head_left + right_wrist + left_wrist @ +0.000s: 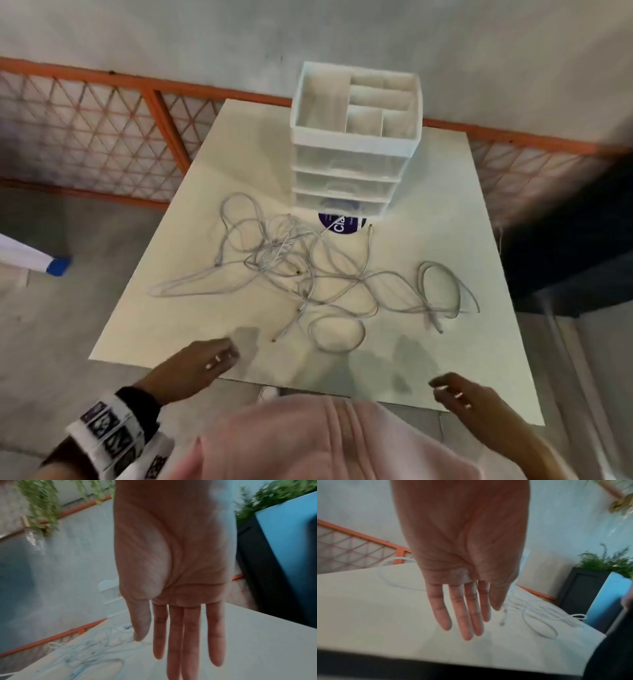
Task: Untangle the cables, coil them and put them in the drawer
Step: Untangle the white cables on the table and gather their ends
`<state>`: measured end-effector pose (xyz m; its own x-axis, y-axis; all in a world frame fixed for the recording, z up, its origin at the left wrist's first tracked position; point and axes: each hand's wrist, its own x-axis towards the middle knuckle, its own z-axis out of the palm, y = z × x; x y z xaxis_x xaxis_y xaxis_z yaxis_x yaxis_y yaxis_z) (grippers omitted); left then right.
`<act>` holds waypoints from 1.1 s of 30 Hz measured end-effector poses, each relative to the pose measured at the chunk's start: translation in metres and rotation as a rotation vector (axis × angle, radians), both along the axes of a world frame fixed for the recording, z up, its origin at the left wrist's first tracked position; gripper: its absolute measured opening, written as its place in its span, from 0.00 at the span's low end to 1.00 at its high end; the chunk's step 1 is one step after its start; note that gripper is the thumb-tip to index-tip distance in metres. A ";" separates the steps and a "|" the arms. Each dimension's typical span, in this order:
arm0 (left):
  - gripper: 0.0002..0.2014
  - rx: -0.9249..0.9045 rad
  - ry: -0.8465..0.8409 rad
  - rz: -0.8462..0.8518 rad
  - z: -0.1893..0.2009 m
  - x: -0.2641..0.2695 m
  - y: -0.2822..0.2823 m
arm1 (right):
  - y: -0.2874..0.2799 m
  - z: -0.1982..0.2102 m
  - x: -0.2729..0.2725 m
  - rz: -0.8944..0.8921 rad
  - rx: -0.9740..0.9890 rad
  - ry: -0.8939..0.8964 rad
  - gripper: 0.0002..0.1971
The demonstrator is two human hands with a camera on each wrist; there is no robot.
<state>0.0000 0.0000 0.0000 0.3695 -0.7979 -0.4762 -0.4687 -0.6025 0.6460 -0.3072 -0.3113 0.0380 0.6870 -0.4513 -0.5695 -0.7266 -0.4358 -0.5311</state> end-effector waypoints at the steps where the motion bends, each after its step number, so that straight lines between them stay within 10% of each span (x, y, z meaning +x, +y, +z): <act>1: 0.04 -0.030 -0.009 -0.007 -0.002 0.005 -0.012 | -0.006 -0.003 0.012 0.022 0.006 -0.039 0.05; 24: 0.07 0.223 -0.256 -0.181 -0.016 0.014 -0.118 | 0.032 -0.054 0.229 0.601 -0.005 -0.312 0.13; 33: 0.04 -0.574 -0.111 0.114 0.065 0.042 -0.144 | 0.013 -0.036 0.245 0.425 -0.046 -0.422 0.13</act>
<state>0.0415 -0.1444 0.0648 0.4913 -0.8685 0.0664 -0.5051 -0.2220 0.8340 -0.0624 -0.2987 0.0023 0.9751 -0.1057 -0.1948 -0.2145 -0.6716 -0.7092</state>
